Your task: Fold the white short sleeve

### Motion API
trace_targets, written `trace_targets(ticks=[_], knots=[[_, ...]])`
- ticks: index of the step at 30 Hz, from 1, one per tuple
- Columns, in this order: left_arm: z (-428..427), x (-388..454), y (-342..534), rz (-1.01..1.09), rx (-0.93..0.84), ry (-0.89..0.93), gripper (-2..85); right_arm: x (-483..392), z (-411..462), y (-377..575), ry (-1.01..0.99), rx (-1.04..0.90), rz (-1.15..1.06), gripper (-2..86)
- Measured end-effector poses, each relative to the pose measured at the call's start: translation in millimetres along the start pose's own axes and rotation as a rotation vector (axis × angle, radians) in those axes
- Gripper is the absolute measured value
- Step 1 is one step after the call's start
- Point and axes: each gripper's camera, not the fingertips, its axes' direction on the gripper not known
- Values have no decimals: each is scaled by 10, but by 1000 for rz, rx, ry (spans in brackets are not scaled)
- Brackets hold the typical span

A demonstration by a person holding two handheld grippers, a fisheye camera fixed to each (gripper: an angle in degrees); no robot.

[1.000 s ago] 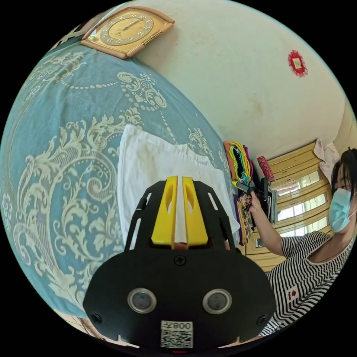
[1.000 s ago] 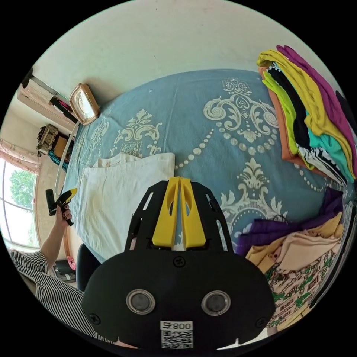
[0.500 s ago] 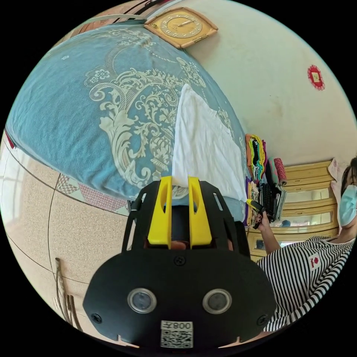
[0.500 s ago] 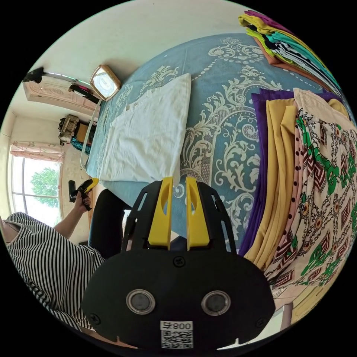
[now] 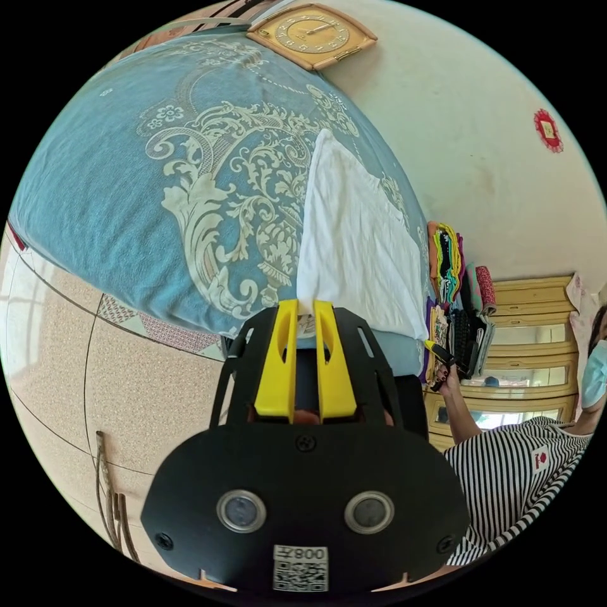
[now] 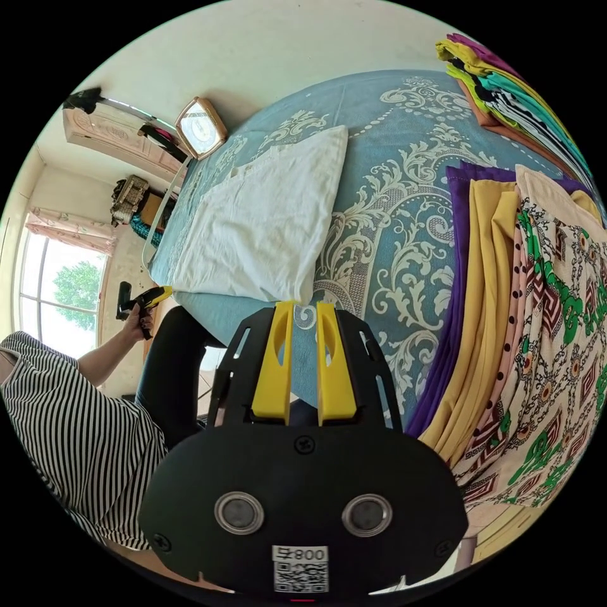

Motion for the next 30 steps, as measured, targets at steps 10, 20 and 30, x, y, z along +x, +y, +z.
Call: trace_targets(ticks=[10,20,30], knots=[[-439,-1,59,38,26,56,22,-16,-216,-29,-69,-60,-83,13],[-625,-182,90,9,-42,27,18,-134,-450,-199,-101,-186,-91,5],[-1062,-122,291,-44,67,43,13,-527,-799,41,-9,-89,75,2]])
